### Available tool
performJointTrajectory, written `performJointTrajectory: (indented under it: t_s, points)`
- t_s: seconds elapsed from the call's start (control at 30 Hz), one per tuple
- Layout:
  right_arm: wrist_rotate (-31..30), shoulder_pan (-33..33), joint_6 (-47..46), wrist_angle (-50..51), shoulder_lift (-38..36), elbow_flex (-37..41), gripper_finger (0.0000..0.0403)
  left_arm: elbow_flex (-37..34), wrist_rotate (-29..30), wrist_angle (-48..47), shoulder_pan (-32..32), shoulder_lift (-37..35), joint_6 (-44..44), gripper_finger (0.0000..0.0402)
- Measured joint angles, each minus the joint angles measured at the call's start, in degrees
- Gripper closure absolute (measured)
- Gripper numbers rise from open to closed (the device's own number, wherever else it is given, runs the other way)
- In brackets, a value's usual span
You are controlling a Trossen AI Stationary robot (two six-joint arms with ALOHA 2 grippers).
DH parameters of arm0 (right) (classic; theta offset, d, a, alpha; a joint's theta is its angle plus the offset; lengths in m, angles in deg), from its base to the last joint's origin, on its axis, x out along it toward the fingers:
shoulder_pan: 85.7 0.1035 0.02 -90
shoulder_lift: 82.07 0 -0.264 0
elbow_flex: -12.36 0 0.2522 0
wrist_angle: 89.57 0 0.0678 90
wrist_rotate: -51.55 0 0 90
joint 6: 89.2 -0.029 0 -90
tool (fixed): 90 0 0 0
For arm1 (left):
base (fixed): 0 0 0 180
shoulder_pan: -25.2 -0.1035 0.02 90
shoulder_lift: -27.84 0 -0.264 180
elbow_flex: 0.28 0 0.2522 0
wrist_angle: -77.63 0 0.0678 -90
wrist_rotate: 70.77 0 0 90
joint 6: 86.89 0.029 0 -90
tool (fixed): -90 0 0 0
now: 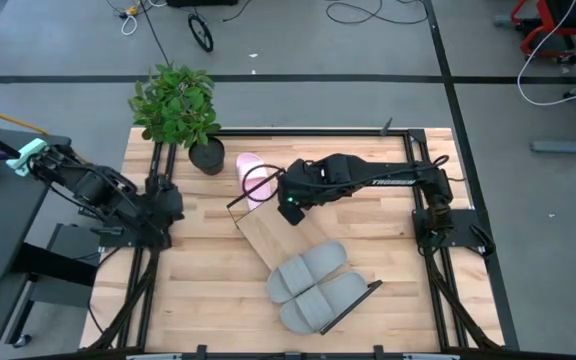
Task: Pick and place slides into the shelf
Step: Put the bottom pink slide on the shelf
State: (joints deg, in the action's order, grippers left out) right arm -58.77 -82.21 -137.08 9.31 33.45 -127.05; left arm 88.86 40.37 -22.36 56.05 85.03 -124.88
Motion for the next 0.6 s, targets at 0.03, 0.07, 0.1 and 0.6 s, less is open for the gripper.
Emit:
performJointTrajectory:
  t_s: [0.03,0.07,0.1,0.6]
  points:
    - [-0.18,0.0,-0.27,0.77,0.47,-1.64,0.0345,0.0,0.0,-0.07,0.0,-0.65,0.08,0.0395]
    - [-0.25,0.0,-0.44,1.92,1.2,-3.39,0.0345,0.0,0.0,-0.06,0.0,-1.29,0.1,0.0396]
    - [-0.31,0.03,-0.62,3.02,2.19,-5.02,0.0345,0.0,0.0,-0.08,0.0,-1.86,0.1,0.0397]
    - [3.65,0.86,-3.01,0.84,8.25,-9.38,0.0345,0.0,0.2,-0.27,0.0,-6.71,0.17,0.0396]
